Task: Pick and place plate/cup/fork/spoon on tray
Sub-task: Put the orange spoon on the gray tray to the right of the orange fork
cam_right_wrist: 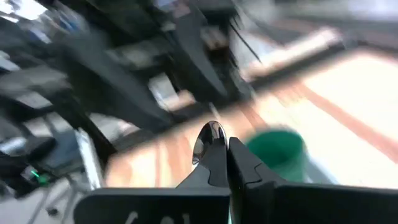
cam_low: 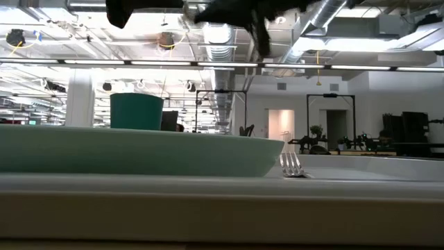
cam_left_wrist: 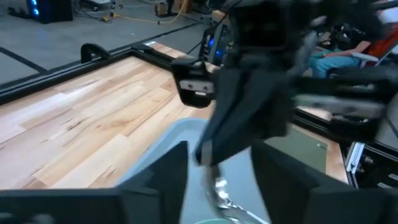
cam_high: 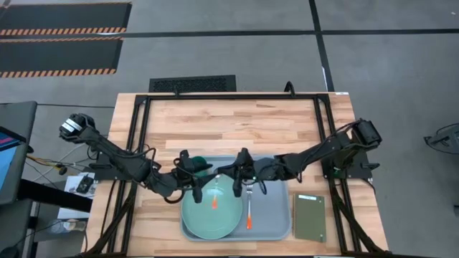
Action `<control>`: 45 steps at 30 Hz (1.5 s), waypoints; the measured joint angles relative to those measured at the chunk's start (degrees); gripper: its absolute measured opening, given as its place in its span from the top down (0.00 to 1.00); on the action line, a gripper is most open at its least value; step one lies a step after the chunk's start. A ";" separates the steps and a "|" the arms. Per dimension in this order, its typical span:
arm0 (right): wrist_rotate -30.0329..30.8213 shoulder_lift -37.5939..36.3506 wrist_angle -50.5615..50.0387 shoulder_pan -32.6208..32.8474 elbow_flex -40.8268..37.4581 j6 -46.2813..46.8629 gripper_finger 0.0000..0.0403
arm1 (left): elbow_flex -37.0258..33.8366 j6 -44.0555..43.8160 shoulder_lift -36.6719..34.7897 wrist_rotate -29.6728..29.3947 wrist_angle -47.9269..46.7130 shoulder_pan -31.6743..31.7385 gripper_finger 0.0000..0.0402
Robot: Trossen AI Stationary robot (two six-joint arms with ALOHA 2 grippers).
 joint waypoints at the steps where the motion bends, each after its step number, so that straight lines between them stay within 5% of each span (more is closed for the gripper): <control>1: 0.00 -0.96 -4.00 -0.39 -0.04 2.43 1.00 | 0.00 0.13 -0.11 0.37 -0.09 0.00 0.56; 10: -0.78 -17.57 -34.27 -0.10 -3.01 19.19 1.00 | 0.02 -0.07 -1.38 1.18 -0.67 -0.47 0.34; 18: 1.89 -28.96 -35.96 10.09 -17.58 34.53 1.00 | 0.02 -0.04 -1.84 2.02 -1.36 -1.65 0.36; 27: 3.45 -22.21 -13.97 14.38 -32.67 43.75 1.00 | 0.02 -0.69 -1.93 1.74 -2.03 -1.84 0.37; 37: 2.43 -11.97 -5.59 14.55 -34.26 45.08 1.00 | 0.02 -1.07 -1.93 0.78 -2.21 -1.79 0.37; 45: 1.78 -10.46 -5.15 13.61 -34.28 43.65 1.00 | 0.02 -1.07 -1.93 0.75 -2.23 -1.79 0.37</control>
